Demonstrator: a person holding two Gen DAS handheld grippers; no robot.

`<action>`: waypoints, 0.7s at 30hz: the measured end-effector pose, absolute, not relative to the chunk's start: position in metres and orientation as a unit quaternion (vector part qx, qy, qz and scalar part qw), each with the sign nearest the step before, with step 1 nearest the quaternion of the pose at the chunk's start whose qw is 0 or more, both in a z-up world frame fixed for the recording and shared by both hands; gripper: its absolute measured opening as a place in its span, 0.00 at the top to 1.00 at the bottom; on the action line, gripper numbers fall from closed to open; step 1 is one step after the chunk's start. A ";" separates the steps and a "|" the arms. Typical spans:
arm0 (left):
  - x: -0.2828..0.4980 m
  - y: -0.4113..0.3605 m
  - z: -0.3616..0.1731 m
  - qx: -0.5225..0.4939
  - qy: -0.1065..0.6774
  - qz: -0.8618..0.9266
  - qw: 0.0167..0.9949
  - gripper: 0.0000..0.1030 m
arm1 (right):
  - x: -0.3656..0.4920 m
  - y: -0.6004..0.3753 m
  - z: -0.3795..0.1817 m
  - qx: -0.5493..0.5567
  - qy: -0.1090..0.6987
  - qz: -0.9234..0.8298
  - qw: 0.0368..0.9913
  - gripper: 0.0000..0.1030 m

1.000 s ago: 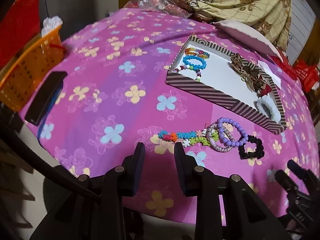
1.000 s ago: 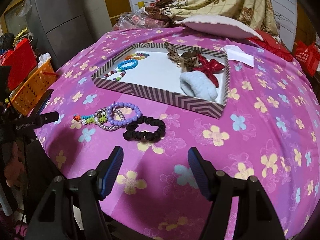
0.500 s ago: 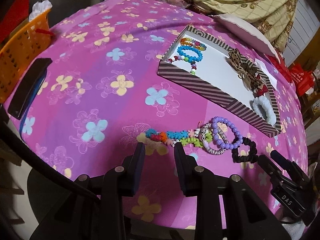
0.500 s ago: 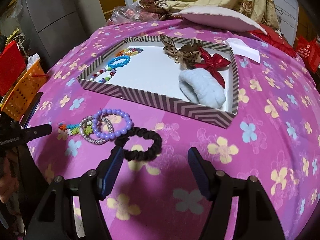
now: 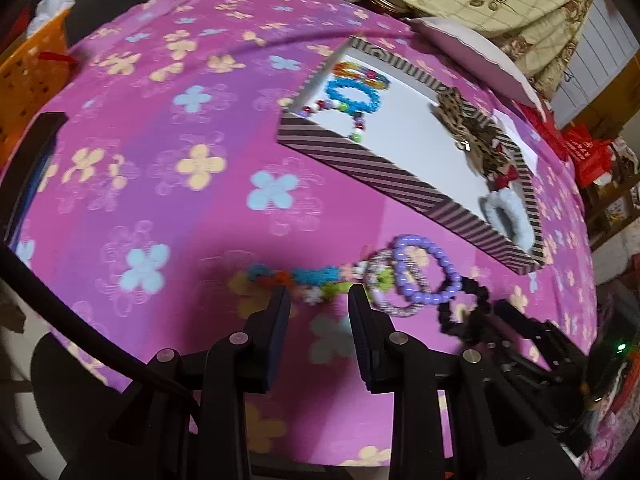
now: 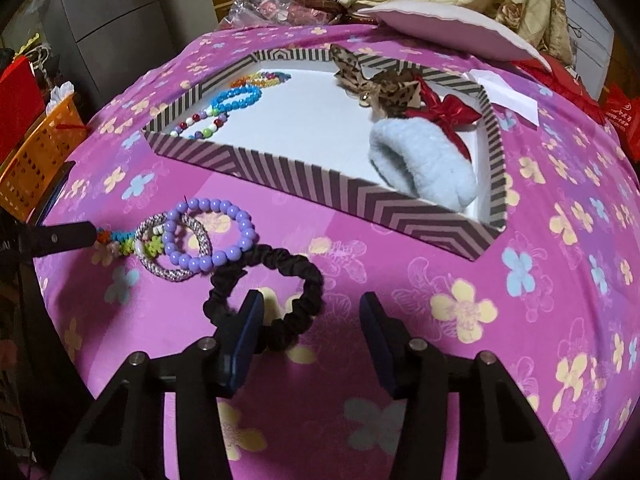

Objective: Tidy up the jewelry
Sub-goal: 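Grasp the black scrunchie with the right tool while the left tool grasps the silver braided bracelet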

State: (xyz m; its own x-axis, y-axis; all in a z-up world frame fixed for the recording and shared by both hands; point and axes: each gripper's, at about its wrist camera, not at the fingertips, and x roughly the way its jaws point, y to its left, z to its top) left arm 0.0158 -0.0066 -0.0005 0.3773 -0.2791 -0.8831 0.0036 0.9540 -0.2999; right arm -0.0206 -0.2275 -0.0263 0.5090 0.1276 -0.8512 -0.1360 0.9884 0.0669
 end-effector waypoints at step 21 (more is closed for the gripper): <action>0.048 -0.035 -0.017 -0.143 0.585 -0.103 0.791 0.56 | -0.012 -0.231 -0.025 0.011 0.485 0.092 0.870 0.50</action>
State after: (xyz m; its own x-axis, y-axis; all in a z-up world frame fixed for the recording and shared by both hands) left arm 0.0475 -0.0348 -0.0170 0.2933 -0.3300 -0.8973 -0.0045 0.9381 -0.3465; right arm -0.0116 -0.2311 -0.0254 0.5127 0.1704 -0.8415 -0.1481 0.9830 0.1088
